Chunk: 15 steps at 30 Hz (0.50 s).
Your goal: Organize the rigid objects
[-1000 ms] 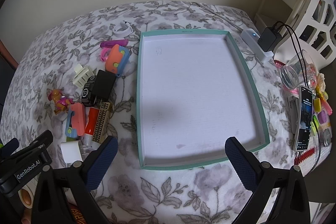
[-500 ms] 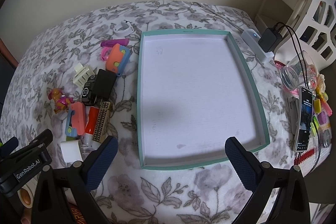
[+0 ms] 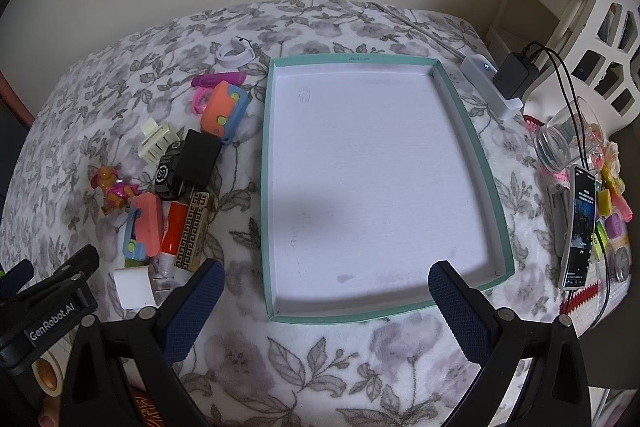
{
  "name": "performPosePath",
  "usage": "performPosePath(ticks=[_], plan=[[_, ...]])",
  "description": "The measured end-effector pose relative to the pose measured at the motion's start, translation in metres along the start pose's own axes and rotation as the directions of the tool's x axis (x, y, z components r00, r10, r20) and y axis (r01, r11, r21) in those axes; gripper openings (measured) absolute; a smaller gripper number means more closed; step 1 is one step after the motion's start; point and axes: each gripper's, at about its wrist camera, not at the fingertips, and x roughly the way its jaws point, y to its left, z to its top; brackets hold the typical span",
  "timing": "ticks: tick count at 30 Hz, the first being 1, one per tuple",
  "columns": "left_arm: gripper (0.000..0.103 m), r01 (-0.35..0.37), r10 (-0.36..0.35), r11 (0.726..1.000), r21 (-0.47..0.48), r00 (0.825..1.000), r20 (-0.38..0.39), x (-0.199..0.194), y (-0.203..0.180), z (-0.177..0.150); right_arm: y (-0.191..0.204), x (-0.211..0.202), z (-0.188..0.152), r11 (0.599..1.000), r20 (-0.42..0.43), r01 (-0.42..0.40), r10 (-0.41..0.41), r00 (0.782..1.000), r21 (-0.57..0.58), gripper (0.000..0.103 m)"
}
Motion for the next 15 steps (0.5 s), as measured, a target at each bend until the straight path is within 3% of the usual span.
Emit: performPosePath(ticks=[15], plan=[[0.103, -0.001, 0.001, 1.0, 0.0, 1.0, 0.0, -0.0001, -0.0002, -0.0001, 0.0005, -0.0006, 0.0001, 1.0, -0.001, 0.002, -0.002, 1.0, -0.001, 0.103]])
